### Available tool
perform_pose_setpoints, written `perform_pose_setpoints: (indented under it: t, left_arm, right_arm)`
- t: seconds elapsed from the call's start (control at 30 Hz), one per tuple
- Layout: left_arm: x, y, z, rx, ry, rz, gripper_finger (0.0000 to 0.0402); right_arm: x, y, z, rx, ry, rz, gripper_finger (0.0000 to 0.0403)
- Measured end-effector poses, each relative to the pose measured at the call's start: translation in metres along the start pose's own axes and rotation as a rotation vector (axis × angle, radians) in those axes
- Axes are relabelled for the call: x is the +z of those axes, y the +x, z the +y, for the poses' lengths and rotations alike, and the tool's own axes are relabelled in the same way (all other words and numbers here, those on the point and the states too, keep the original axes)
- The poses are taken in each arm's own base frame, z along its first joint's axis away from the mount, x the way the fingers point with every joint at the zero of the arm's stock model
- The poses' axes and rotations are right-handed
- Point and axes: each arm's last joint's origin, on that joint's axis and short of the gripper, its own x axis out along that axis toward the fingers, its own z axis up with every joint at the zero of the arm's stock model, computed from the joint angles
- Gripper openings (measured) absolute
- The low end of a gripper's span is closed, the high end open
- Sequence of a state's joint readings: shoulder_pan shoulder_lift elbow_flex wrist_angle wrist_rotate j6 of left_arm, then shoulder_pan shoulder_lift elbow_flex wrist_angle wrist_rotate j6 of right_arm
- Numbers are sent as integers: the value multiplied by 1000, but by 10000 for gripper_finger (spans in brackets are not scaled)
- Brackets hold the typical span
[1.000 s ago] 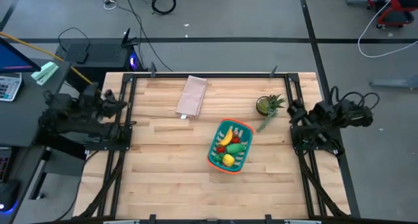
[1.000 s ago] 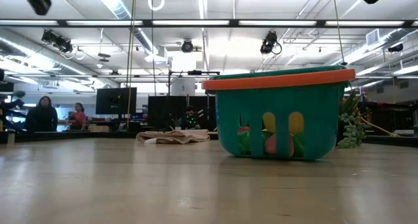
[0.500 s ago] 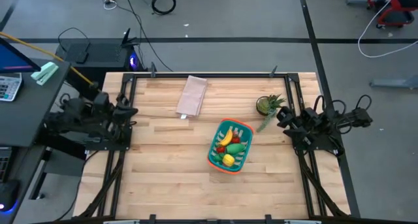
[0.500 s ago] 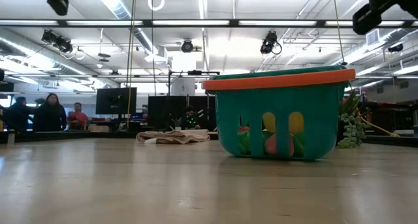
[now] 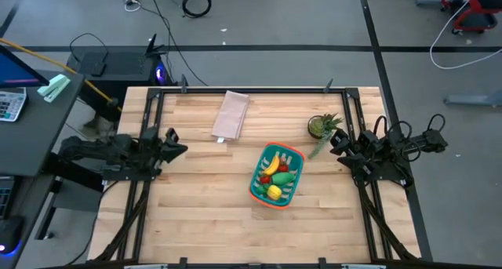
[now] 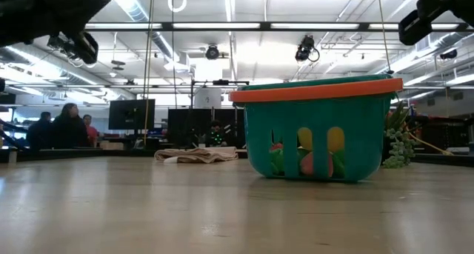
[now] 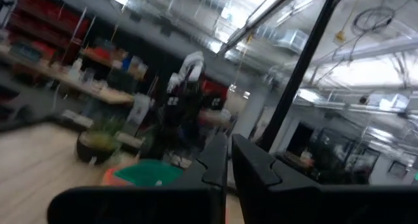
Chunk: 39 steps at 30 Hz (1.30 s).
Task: Pick and placing Produce into tupperware
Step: Return to Home Position
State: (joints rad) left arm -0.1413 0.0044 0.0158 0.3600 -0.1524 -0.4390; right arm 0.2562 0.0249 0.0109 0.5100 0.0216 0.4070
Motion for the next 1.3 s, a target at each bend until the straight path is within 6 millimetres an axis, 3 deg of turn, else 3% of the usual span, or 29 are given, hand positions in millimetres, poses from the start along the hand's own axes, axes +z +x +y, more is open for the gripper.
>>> perform_pose_setpoints:
  t: [0.23,0.73,1.3]
  left_arm:
    - [-8,0,4,33,-37,67,21]
    - [-20,-2,10,104,-97,188,34]
    - [-21,-2,10,107,-91,195,25]
  right_arm:
    - [-3,0,-1,-14,-42,34,176]
    - [-41,-11,-20,-246,14,422,176]
    - [-39,-9,-19,-253,-9,435,176]
